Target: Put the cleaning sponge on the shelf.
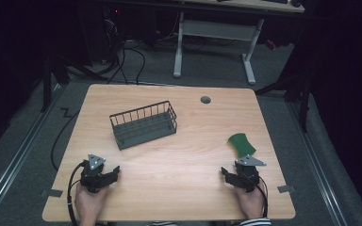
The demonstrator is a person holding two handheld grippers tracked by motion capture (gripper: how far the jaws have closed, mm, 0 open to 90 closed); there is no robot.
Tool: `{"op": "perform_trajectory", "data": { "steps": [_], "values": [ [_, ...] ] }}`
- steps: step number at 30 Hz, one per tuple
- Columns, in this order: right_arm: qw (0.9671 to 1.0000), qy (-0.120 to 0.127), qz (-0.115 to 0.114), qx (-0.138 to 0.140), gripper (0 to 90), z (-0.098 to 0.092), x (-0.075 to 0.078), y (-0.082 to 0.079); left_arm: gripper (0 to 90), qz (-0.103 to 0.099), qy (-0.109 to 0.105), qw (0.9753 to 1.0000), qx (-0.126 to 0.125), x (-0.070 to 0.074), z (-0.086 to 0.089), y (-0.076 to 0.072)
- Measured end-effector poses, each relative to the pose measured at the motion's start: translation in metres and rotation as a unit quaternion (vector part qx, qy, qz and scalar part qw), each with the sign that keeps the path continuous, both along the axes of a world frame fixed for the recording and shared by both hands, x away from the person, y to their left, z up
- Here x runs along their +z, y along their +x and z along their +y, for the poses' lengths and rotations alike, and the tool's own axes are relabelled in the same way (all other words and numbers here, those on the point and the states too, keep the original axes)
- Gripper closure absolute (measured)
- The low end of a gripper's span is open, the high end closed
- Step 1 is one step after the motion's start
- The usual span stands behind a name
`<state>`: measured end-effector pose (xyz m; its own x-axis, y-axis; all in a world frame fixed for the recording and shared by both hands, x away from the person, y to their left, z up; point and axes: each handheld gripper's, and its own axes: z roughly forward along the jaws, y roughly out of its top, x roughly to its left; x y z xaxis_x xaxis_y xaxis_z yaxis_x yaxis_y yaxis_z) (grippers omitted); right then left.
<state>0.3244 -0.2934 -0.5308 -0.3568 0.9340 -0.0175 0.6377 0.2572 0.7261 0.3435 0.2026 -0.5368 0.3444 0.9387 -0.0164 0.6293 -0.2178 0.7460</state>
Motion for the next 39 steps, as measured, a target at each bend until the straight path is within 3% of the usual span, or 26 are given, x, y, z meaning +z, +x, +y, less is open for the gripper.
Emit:
{"op": "perform_trajectory", "data": {
  "steps": [5, 14, 20, 27, 34, 39],
  "values": [
    [1.0, 0.0, 0.0, 0.001, 35.1, 0.0, 0.0, 0.0, 34.7, -0.002, -0.001, 1.0, 0.005, 0.0, 0.0, 0.0],
    [1.0, 0.001, 0.0, 0.002, 34.7, 0.0, 0.0, 0.0, 33.7, -0.001, 0.0, 1.0, 0.002, 0.0, 0.0, 0.0],
    [0.9998, 0.002, 0.004, 0.017, 31.2, -0.001, 0.0, 0.001, 31.6, 0.001, -0.001, 1.0, -0.005, 0.0, 0.0, 0.0],
    [0.9994, -0.01, 0.031, 0.012, 32.3, 0.001, 0.006, 0.005, 28.1, 0.005, -0.001, 0.9999, -0.016, 0.0, 0.0, 0.001],
    [0.9988, 0.024, 0.038, 0.019, 40.9, -0.004, 0.008, 0.008, 25.7, 0.006, -0.016, 0.9996, -0.021, 0.0, 0.002, 0.003],
    [0.998, 0.051, 0.03, 0.022, 44.9, -0.005, 0.01, 0.007, 26.0, 0.007, -0.027, 0.9994, -0.021, 0.0, 0.004, 0.004]
  ]
}}
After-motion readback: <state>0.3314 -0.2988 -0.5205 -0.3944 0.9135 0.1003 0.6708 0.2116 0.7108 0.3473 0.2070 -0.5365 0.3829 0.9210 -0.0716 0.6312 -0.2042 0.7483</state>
